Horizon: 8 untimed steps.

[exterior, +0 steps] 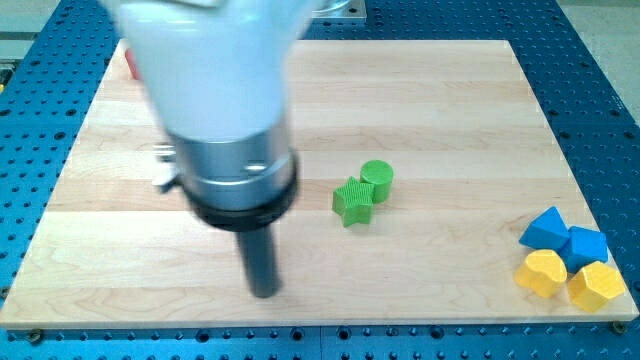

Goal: Move the green blocks diagonally to the blue blocks

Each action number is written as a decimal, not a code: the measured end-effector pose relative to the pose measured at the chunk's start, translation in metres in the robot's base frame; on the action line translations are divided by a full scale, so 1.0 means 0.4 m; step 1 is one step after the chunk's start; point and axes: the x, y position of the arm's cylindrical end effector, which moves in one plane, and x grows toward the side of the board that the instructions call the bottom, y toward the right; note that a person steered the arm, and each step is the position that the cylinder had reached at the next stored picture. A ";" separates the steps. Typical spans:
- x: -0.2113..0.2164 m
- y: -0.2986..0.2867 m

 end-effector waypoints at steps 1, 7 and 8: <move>0.000 0.032; -0.215 0.129; -0.227 0.087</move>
